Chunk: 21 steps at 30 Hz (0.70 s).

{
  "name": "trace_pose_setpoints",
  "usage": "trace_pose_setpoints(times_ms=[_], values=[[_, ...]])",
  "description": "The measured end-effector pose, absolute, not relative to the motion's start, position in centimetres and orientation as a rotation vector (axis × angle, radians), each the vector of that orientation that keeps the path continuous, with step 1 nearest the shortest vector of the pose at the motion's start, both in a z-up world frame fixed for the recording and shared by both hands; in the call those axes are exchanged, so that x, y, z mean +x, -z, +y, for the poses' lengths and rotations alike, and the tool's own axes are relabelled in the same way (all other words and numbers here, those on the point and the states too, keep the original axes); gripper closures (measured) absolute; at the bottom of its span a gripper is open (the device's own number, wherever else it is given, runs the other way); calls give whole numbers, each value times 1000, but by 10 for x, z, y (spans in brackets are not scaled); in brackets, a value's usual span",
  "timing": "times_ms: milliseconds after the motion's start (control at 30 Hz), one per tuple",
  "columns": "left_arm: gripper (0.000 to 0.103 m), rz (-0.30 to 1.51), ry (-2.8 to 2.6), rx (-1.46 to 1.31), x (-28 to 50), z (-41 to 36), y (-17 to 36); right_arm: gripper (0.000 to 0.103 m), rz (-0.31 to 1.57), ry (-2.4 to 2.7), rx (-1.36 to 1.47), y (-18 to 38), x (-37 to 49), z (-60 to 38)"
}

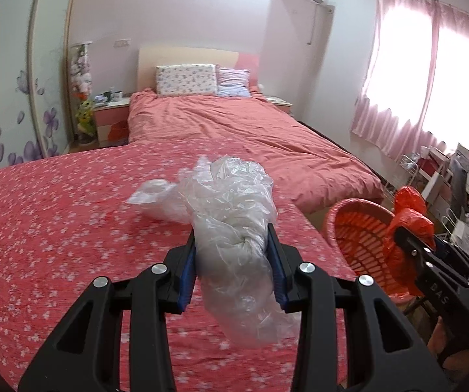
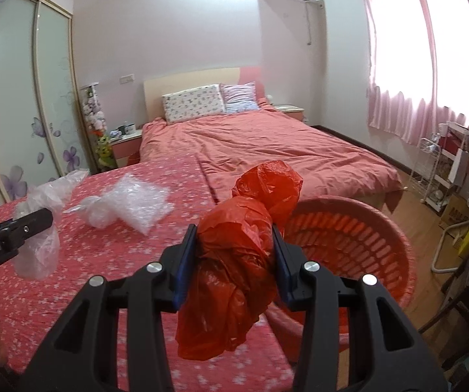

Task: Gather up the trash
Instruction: 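Carry both bags over the orange basket and open both tools to drop them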

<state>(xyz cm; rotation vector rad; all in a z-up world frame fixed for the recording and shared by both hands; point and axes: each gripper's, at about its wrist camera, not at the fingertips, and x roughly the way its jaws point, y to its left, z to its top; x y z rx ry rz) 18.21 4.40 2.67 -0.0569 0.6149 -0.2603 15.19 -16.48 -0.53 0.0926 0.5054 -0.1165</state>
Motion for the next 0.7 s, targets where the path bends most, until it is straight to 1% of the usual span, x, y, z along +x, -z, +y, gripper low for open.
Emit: trace_pose_setpoints(times_ms=[300,700], values=[[64,621,346,-44,182,-1,-22,58,493,216,90,10,145,-202],[64,653,472,-29,182,-70,-11,60,498,283,126,20,142,-250]])
